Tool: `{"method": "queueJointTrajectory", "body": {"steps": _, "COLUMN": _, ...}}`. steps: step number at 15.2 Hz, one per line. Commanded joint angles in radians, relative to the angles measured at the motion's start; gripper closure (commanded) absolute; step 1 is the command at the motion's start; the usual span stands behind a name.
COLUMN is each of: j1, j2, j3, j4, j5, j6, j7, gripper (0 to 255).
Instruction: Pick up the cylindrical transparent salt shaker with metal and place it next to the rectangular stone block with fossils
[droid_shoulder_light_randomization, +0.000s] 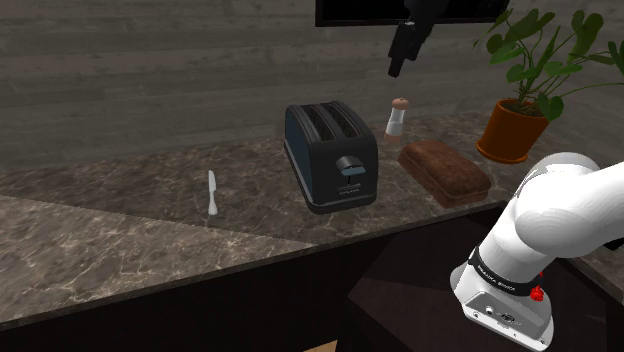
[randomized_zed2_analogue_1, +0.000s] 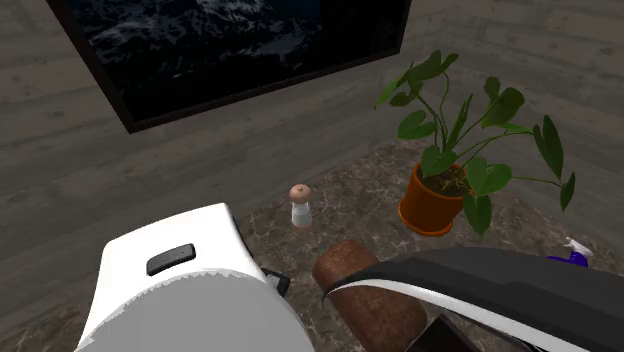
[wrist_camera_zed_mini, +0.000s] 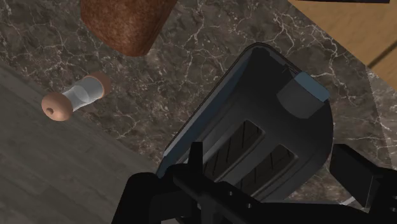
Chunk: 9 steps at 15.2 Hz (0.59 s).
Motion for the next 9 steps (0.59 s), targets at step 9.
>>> {"method": "queueJointTrajectory", "body": {"steps": 9, "j1": -0.038, "j2": 0.024, "j3": -0.176, "j4": -0.119, "j5": -0.076, "j6": 0.186, "j7": -0.178, "gripper": 0}}
